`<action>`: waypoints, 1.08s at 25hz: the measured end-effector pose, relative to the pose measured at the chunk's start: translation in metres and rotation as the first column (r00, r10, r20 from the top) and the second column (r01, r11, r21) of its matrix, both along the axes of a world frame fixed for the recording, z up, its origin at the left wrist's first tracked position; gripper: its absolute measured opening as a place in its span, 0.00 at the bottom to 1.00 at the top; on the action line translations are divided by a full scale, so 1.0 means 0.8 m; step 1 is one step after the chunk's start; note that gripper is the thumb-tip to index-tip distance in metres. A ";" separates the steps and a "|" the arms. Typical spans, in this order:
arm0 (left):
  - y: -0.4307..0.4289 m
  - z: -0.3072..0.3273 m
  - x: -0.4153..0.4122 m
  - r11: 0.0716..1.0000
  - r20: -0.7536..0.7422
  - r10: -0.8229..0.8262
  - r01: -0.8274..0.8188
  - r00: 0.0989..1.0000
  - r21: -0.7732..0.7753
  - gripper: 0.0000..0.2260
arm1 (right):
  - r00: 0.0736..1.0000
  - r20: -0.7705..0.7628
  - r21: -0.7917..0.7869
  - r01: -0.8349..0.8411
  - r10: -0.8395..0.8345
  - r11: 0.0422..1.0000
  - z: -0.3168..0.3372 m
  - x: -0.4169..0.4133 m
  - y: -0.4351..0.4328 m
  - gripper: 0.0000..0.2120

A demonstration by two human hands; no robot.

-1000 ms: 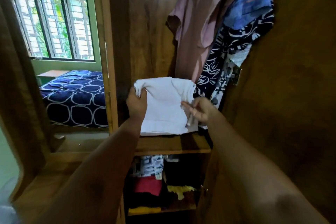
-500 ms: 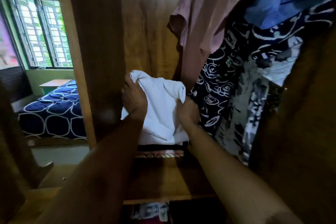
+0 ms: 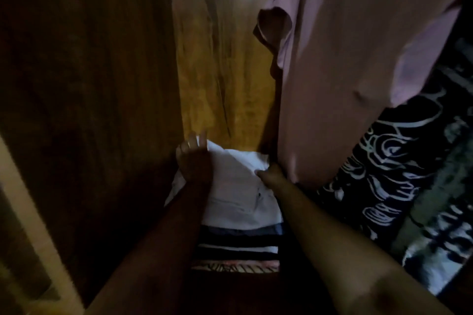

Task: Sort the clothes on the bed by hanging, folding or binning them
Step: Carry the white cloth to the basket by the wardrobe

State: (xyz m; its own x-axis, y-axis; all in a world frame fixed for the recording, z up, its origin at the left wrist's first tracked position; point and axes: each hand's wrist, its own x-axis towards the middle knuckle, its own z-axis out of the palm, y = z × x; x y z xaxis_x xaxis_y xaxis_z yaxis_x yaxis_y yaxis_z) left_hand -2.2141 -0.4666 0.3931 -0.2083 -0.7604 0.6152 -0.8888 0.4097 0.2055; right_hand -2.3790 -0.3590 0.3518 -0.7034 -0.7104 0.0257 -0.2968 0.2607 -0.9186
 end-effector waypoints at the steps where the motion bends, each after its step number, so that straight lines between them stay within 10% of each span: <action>1: -0.004 -0.019 -0.004 1.000 0.014 -0.025 0.025 1.000 -0.003 0.17 | 1.000 -0.023 -0.009 0.021 -0.021 1.000 -0.011 -0.001 -0.003 0.32; 5: 0.009 -0.019 0.010 0.974 0.002 -0.051 0.049 0.999 0.221 0.20 | 0.927 -0.375 0.099 0.051 -0.010 0.994 0.019 0.022 0.005 0.32; 10: 0.035 -0.017 0.036 0.974 0.080 0.015 -0.032 0.997 0.222 0.15 | 0.481 -0.580 0.623 -0.257 0.657 0.739 0.040 0.075 0.037 0.41; 15: 0.088 0.043 0.048 0.923 0.320 -0.030 -0.097 0.947 0.373 0.14 | 0.563 -0.686 0.439 -0.185 0.461 0.879 0.065 0.091 0.058 0.28; 19: 0.089 0.030 0.047 0.939 0.204 0.040 -0.107 0.978 0.327 0.17 | 0.596 -0.330 0.786 -0.257 0.732 0.563 0.078 0.097 0.089 0.36; 21: 0.088 -0.010 0.046 0.967 0.192 -0.160 0.115 0.968 0.226 0.18 | 0.535 -0.522 0.728 -0.127 0.665 0.674 0.050 0.102 0.088 0.31; 27: 0.037 -0.076 0.032 0.915 0.197 -0.388 0.350 0.900 0.201 0.20 | 0.754 -0.523 0.644 0.044 0.398 0.763 0.008 0.092 0.061 0.31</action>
State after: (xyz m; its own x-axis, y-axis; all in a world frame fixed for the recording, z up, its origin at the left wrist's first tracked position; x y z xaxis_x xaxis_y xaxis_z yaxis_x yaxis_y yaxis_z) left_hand -2.1883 -0.4373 0.3323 -0.6127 -0.6839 0.3961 -0.7100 0.6964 0.1043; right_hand -2.3055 -0.3101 0.3584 -0.5446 -0.8353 -0.0758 -0.8145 0.5482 -0.1896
